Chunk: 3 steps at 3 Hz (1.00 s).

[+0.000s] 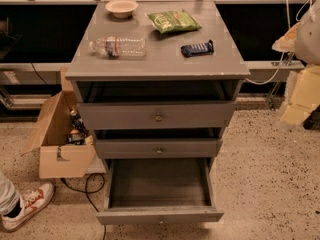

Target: Place water bottle into bottom drawer

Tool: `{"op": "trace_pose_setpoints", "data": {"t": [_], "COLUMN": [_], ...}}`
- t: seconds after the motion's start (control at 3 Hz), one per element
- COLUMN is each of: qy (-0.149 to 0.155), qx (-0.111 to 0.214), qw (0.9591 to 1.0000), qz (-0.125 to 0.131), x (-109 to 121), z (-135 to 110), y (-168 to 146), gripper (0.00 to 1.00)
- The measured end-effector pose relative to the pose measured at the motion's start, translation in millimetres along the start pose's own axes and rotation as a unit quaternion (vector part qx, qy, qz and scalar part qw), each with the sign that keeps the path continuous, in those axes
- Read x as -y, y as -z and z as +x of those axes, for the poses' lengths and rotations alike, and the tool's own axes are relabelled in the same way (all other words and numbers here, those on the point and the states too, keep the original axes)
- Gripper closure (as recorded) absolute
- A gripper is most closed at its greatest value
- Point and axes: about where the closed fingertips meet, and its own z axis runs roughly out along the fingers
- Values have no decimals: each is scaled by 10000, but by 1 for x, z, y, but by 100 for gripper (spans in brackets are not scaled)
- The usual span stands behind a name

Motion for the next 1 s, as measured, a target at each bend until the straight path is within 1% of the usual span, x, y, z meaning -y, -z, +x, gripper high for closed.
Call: {"op": "trace_pose_setpoints", "data": {"t": [0.33, 0.67, 1.0], "qy": [-11, -109, -500], "qx": [71, 706, 1459], "qw": [10000, 9972, 9867], "qz": [23, 209, 505], "x": [4, 37, 89], "z": [-3, -28, -57], "y": [-2, -24, -43], "gripper": [0, 0, 0]}}
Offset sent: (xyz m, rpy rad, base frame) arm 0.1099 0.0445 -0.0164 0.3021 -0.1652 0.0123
